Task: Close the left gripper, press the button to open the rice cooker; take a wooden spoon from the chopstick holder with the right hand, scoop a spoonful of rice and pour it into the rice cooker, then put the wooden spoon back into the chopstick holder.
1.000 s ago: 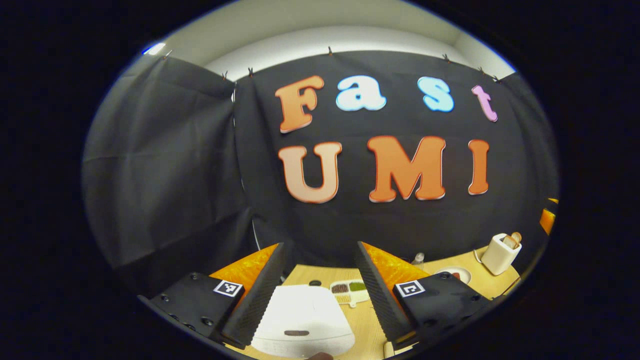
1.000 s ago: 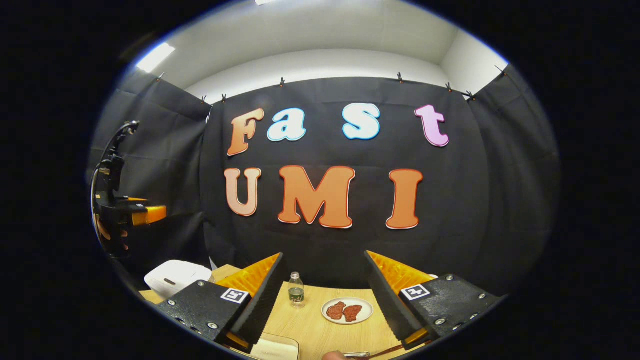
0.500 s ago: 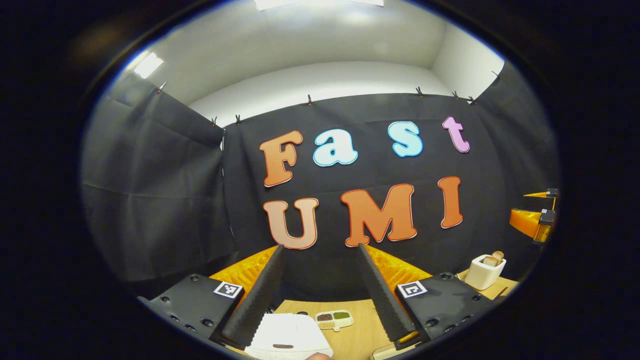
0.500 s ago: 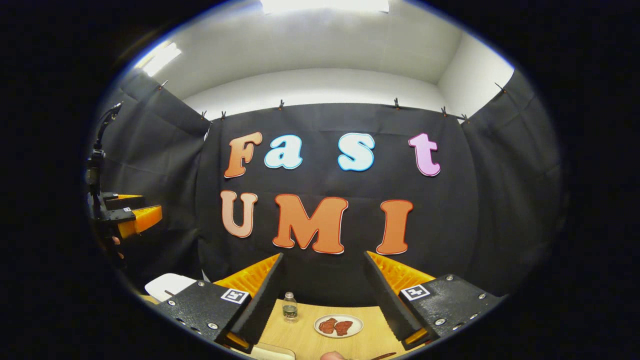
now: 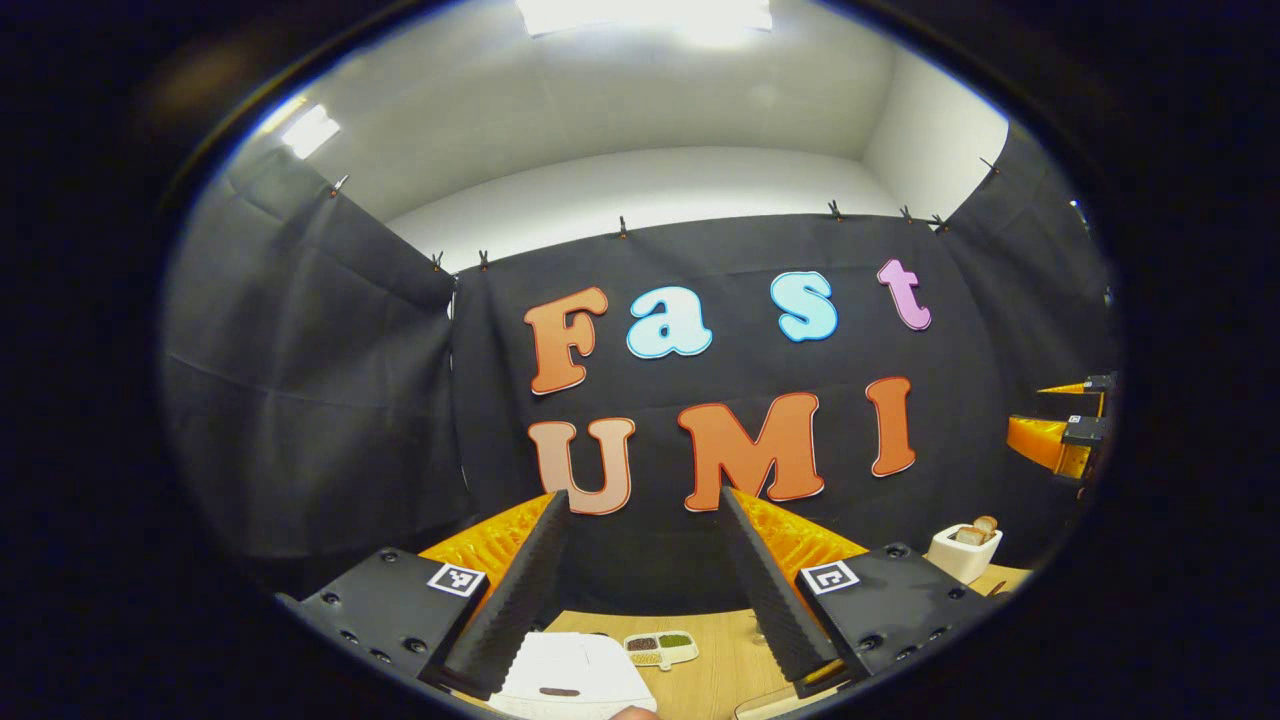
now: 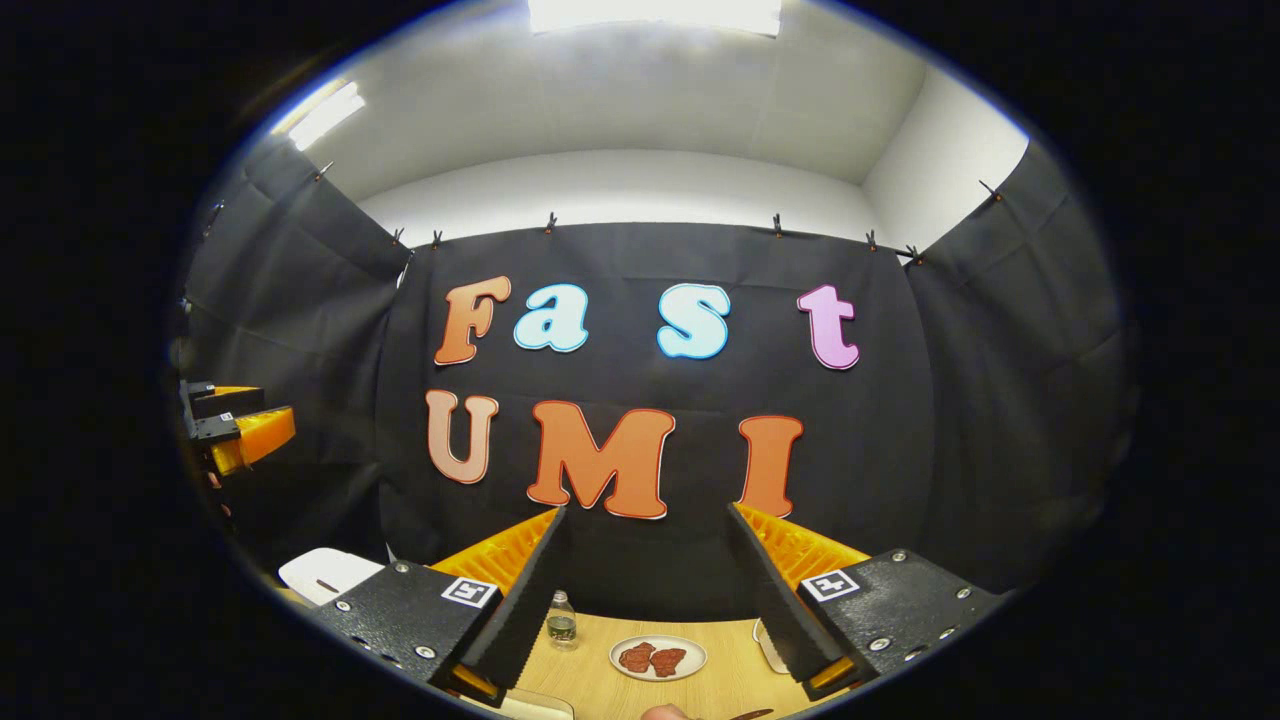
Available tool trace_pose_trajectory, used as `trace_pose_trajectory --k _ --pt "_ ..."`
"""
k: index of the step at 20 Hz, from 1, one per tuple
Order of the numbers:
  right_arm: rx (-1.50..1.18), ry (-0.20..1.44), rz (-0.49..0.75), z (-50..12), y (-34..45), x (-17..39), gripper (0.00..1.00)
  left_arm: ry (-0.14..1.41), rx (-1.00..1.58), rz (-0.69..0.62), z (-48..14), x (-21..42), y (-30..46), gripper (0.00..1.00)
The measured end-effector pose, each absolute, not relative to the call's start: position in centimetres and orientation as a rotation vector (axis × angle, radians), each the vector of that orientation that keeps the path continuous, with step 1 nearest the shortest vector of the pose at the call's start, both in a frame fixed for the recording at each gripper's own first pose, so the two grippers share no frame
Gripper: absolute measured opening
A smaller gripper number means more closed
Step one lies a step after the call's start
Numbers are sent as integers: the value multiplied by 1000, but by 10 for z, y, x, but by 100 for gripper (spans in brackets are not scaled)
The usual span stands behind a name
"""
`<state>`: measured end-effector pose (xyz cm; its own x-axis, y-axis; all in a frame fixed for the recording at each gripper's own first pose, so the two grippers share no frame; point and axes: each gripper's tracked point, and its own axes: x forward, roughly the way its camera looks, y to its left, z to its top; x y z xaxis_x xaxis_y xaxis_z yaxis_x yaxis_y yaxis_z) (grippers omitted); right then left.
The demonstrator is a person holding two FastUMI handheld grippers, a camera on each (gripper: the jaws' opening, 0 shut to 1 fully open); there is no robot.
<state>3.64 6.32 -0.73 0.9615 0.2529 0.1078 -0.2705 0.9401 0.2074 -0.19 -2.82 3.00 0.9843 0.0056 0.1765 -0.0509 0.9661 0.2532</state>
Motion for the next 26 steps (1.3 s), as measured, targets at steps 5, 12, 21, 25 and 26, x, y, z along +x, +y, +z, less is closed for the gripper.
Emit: trace_pose_trajectory --k 5,12,21,25,26 --pt "229 -76 276 -10 63 34 95 -166 225 26 26 -4 -26 98" --pt "237 -76 293 -9 68 32 95 -140 211 7 20 -6 -32 97" --pt "249 -66 287 -10 73 29 95 -146 191 11 22 -6 -24 97" --pt "246 -71 283 -9 73 31 95 -142 200 -2 19 -5 -29 99" --pt "247 -68 284 -9 75 32 95 -144 203 2 19 -5 -28 99"
